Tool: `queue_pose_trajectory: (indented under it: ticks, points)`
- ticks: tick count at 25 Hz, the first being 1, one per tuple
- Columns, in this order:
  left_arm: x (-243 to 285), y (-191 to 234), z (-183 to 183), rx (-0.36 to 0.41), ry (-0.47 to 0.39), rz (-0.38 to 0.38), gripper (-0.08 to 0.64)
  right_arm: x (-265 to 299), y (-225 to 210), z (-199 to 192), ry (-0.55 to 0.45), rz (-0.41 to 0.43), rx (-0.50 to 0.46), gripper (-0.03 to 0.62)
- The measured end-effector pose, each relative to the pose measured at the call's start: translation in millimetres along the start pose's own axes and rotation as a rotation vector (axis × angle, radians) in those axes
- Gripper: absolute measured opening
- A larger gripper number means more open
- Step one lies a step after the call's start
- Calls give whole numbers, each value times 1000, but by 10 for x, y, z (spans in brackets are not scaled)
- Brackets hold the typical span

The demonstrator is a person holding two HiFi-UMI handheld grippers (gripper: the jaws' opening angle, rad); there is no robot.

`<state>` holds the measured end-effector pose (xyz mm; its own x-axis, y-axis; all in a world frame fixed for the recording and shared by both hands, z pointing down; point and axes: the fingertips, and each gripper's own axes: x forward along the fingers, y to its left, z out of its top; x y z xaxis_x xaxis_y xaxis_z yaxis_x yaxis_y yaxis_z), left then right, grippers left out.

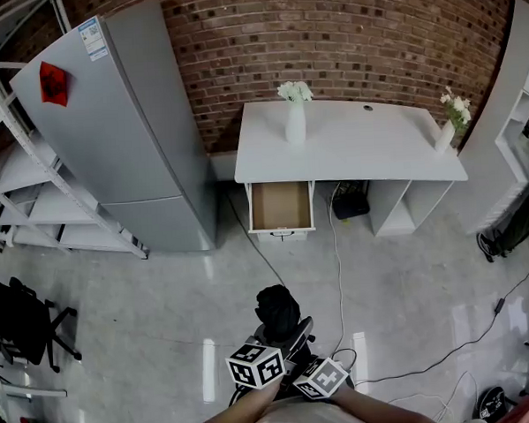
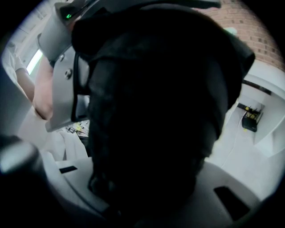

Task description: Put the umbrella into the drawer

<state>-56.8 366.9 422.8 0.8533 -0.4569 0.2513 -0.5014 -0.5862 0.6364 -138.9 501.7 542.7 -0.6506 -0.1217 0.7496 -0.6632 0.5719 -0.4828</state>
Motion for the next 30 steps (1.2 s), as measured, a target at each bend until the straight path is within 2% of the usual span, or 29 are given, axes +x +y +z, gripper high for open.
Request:
queue_pose_trajectory:
  ticks: [30]
  points:
    - [194, 157, -7, 33, -4, 120, 238, 22, -190, 33, -11, 102, -63, 121]
